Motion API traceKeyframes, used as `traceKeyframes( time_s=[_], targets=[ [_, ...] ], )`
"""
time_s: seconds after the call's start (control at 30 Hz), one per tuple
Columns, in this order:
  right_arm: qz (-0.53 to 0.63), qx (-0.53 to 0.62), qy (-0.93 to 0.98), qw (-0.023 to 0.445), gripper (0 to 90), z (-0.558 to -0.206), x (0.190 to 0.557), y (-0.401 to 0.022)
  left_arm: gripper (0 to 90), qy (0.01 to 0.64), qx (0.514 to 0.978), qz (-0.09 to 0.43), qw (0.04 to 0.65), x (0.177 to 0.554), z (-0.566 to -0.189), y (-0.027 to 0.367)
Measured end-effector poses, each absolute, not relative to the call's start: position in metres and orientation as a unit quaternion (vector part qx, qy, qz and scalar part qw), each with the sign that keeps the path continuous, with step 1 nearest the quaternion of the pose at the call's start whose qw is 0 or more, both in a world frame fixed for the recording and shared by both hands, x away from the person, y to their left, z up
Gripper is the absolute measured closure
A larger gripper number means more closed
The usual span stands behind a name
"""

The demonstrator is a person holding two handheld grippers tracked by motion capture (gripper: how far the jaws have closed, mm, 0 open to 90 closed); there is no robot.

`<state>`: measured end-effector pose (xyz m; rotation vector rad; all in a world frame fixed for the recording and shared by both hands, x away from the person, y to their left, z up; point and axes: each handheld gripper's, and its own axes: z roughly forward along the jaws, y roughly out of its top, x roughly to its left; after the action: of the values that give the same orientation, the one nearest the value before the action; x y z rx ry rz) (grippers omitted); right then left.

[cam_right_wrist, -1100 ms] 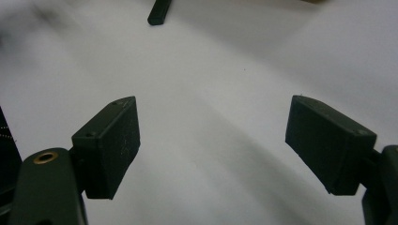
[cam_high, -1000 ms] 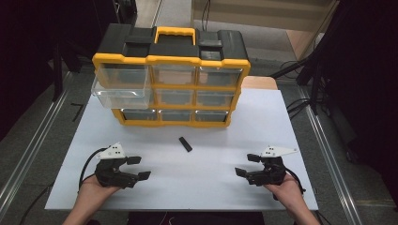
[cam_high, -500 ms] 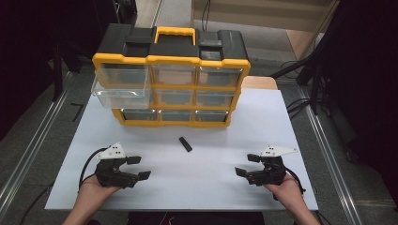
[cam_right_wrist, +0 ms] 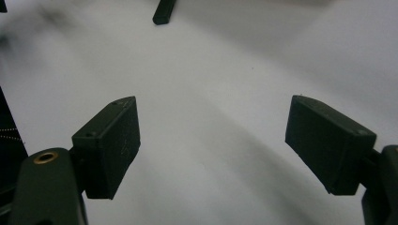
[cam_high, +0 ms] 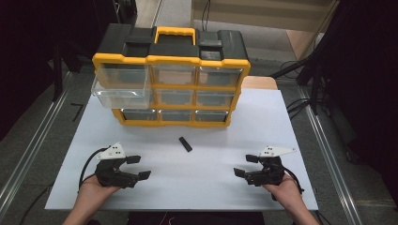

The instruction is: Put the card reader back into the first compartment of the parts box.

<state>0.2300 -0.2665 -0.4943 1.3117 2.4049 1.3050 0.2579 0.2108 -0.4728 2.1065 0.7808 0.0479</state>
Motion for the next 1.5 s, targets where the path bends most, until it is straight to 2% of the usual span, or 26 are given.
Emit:
traceKeyframes(
  time_s=[0.53,1.5],
  targets=[
    [0.440,0.412,0.796,0.051,16.2,-0.480,0.245,-0.244,26.7,0.319,0.844,0.021,0.431,0.259,-0.474,0.210],
    [0.431,0.409,0.803,0.043,17.4,-0.463,0.293,-0.209,26.6,0.322,0.842,0.018,0.433,0.260,-0.474,0.210]
  ],
)
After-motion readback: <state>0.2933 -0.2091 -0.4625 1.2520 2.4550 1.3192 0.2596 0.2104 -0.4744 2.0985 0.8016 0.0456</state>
